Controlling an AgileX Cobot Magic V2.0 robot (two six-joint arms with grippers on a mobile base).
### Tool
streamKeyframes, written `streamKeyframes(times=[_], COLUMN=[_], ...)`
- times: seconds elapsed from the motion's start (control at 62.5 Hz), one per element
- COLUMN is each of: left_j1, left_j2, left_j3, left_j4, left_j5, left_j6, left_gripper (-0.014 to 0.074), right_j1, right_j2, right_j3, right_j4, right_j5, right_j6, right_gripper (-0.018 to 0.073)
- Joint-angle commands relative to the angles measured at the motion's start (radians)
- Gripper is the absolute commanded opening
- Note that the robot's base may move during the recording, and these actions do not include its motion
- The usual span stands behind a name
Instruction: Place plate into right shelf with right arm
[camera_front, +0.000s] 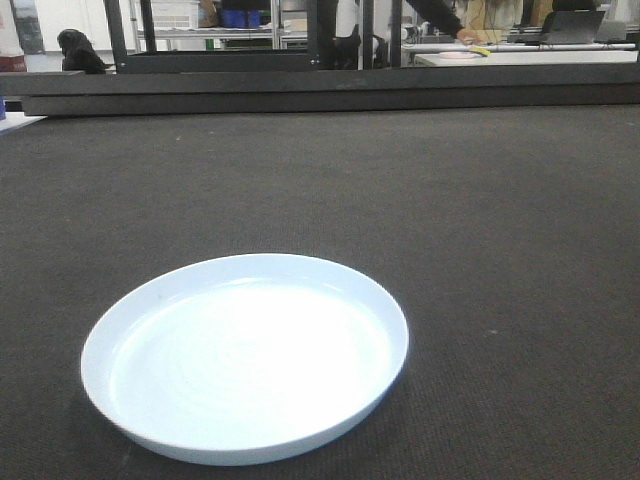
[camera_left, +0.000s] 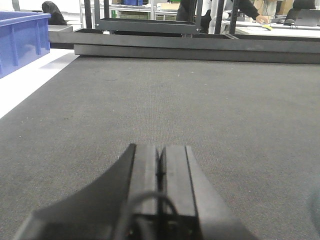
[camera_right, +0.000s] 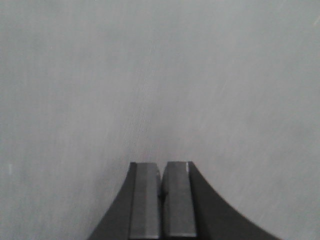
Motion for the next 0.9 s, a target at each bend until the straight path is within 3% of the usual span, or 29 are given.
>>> streamKeyframes(times=[0.0,0.176,0.368,0.448,0.64,0.881], left_j1=[-0.002,-0.002,-0.002,-0.002,-0.002,-0.002], left_j2=[-0.01,-0.01,-0.01,-0.01,-0.01,-0.01], left_j3=[0.01,0.01,0.01,0.01,0.01,0.01], left_j4=[-0.008,-0.008,-0.008,-0.008,-0.008,-0.008], left_j5=[-0.09,-0.09,-0.09,-0.09,-0.09,-0.09], left_j6=[-0.007,-0.007,-0.007,-0.007,-0.007,-0.007], left_gripper=[-0.0128,-0.0128,-0.0128,-0.0128,-0.0128,-0.0128], right_j1=[0.003,0.065,0.214,0.269,0.402,0.514], right_j2=[0.095,0.24,0.399,0.46,0.612,0.794], right_j3=[-0.058,-0.1,-0.157,-0.189,-0.296,-0.46], right_j4=[0.014,0.017,-0.01,-0.021,-0.044,-0.046], right_j5=[-0.017,0.029,0.132,0.175,0.238,0.305], right_j6=[0.009,0.164,0.379,0.451,0.606,0.747], right_gripper=[0.0054,0.0054,0.0076,0.0179,0.063,0.0621])
